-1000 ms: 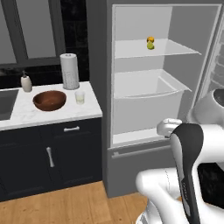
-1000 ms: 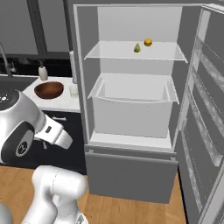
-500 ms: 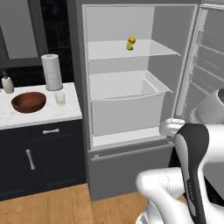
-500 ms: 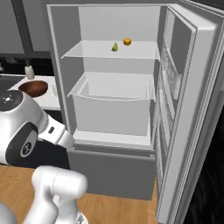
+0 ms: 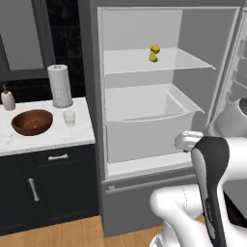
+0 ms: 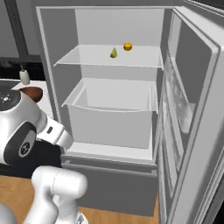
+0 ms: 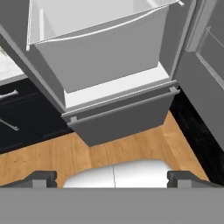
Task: Grab a lemon wedge from the fridge and one ice cube from the ice bowl, and put them in the glass of lemonade.
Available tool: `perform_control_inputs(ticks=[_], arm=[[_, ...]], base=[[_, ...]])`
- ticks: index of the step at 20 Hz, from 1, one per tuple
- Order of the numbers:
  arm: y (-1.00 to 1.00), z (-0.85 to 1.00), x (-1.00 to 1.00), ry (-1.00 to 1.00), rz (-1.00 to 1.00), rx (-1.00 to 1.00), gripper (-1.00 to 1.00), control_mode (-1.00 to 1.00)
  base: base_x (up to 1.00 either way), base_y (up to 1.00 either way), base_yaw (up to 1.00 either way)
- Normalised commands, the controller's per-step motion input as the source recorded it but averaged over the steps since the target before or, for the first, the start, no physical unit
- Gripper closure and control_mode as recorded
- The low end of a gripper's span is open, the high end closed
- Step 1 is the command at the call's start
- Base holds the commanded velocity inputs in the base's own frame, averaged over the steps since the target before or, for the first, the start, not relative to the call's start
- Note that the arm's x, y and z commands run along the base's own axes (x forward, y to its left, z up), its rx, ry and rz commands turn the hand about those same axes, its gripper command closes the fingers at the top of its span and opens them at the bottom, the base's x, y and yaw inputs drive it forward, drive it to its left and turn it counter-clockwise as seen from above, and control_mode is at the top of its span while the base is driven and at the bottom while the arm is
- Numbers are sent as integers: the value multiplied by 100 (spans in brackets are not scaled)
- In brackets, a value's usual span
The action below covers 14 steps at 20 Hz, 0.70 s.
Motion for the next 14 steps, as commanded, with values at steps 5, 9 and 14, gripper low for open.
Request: perform_control_inputs(ticks=[5,9,14], arm=[[0,0,0,0,0,0,-100,100],[0,0,0,0,0,0,-100,100],[0,0,0,0,0,0,-100,100]], base=[[45,-22,8],[29,-41,9],[29,-36,9]])
